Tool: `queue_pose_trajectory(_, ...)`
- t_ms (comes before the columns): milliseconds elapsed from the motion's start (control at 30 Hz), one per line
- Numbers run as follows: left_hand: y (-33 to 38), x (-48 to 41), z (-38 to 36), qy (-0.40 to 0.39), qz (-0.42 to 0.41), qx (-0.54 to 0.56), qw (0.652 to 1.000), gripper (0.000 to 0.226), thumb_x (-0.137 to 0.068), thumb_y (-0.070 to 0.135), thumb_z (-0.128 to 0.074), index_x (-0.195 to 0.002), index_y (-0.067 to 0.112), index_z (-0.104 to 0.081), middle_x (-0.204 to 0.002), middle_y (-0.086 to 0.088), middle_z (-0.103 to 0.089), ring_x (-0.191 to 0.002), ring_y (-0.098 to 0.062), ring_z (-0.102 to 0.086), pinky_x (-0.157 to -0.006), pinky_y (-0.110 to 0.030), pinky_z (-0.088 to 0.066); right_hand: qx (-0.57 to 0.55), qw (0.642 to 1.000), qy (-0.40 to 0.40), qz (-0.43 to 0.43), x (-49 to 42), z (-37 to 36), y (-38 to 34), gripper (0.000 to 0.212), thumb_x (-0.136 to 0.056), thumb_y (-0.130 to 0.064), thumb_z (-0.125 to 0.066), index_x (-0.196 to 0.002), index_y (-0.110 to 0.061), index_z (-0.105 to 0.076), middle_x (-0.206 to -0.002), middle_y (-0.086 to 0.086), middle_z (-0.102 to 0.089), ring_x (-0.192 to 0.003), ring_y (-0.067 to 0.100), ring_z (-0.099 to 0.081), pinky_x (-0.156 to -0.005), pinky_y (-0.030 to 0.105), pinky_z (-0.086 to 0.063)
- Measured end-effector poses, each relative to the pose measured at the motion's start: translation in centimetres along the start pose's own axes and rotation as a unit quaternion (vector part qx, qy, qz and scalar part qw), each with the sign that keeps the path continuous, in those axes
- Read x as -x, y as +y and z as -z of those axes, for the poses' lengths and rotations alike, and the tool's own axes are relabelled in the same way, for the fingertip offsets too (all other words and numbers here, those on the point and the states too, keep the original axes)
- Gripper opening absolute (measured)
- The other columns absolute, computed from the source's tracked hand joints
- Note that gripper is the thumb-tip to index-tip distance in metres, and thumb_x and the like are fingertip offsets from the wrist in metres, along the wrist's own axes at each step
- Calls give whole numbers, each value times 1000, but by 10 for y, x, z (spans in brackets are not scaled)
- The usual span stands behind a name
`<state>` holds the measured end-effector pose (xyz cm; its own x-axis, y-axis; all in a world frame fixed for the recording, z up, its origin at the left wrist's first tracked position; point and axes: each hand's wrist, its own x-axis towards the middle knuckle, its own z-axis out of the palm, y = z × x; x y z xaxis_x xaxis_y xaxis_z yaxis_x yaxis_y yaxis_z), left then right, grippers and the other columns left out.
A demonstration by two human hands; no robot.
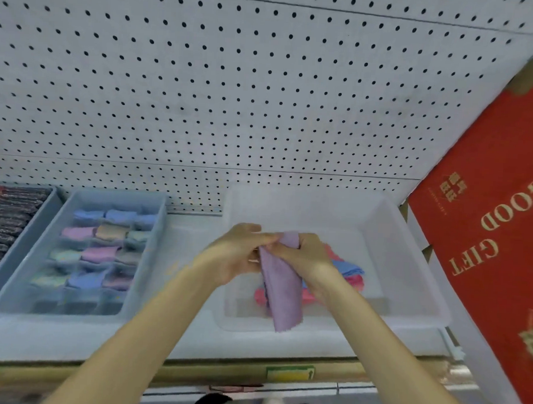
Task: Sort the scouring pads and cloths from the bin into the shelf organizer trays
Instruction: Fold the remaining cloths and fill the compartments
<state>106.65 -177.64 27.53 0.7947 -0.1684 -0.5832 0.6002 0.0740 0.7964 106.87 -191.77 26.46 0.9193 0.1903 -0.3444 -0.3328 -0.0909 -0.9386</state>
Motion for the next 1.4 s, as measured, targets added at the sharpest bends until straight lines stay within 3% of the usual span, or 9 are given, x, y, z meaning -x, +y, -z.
queue_pose_trajectory(133,-20,-5,-8,112,-97,-9,989,30,-93,-1,-55,-112,22,-60,-102,-15,-65,-83,-23,-60,-73,-31,-51,28,999,-21,-31,13,5,17,6,-83,-12,-74,-86,-8,-73,-78,2,-72,-70,10,-65,-64,22,-52)
queue_pose_trajectory(267,-19,2,-7,86,-171,-47,980,33,-91,-9,-50,-88,18,-68,-88,4,-67,-78,-9,-60,-63,-18,-50,5,999,-15,-48,16,21,20,13,-86,-17,-70,-87,-5,-67,-83,6,-68,-78,14,-63,-70,28,-51)
queue_pose_trajectory(367,-16,3,-7,40,-181,-80,979,29,-89,-9,-55,-94,16,-69,-93,7,-68,-79,1,-62,-72,-15,-50,-88,995,27,-32,12,28,17,4,-88,-9,-65,-90,-9,-61,-84,8,-64,-82,20,-59,-67,26,-48)
queue_pose_trajectory(467,-16,3,-8,-15,-193,-102,976,35,-82,-14,-63,-107,10,-66,-102,5,-67,-86,2,-64,-77,-14,-51,-120,992,38,0,10,31,15,34,-84,3,-66,-111,-15,-57,-84,12,-64,-80,23,-63,-69,32,-53)
queue_pose_trajectory(733,-10,-2,-10,66,-244,-118,960,30,-77,-13,-69,-91,14,-68,-93,-7,-72,-82,-10,-69,-75,-19,-54,-7,994,38,106,9,40,1,33,-75,13,-69,-91,-16,-71,-78,-9,-73,-75,5,-64,-71,17,-52)
queue_pose_trajectory(1000,11,-14,-22,125,-298,-157,933,41,-72,-10,-75,-94,25,-70,-98,-4,-71,-80,-7,-65,-69,-19,-57,150,961,112,205,-7,50,-21,33,-71,-3,-81,-89,-29,-70,-80,-3,-70,-70,9,-61,-71,27,-54)
queue_pose_trajectory(1200,26,-17,-22,156,-344,-328,866,16,-79,12,-78,-79,25,-68,-88,9,-50,-75,0,-53,-69,-7,-41,280,929,93,224,-12,58,-40,19,-80,-14,-75,-80,-31,-68,-80,-7,-48,-66,0,-46,-64,9,-37)
queue_pose_trajectory(1300,35,-13,-17,69,-290,-244,923,15,-87,19,-70,-78,22,-59,-87,7,-55,-75,-1,-54,-68,-15,-40,192,961,42,193,-11,60,-48,15,-86,-12,-68,-80,-25,-65,-89,-2,-57,-84,6,-53,-77,13,-41)
queue_pose_trajectory(1400,35,-5,-20,-44,-224,-127,965,20,-92,26,-64,-108,16,-60,-94,2,-68,-82,-6,-65,-70,-23,-52,17,986,-68,149,-11,55,-53,11,-92,-9,-60,-81,-12,-62,-79,2,-61,-77,15,-56,-76,25,-50)
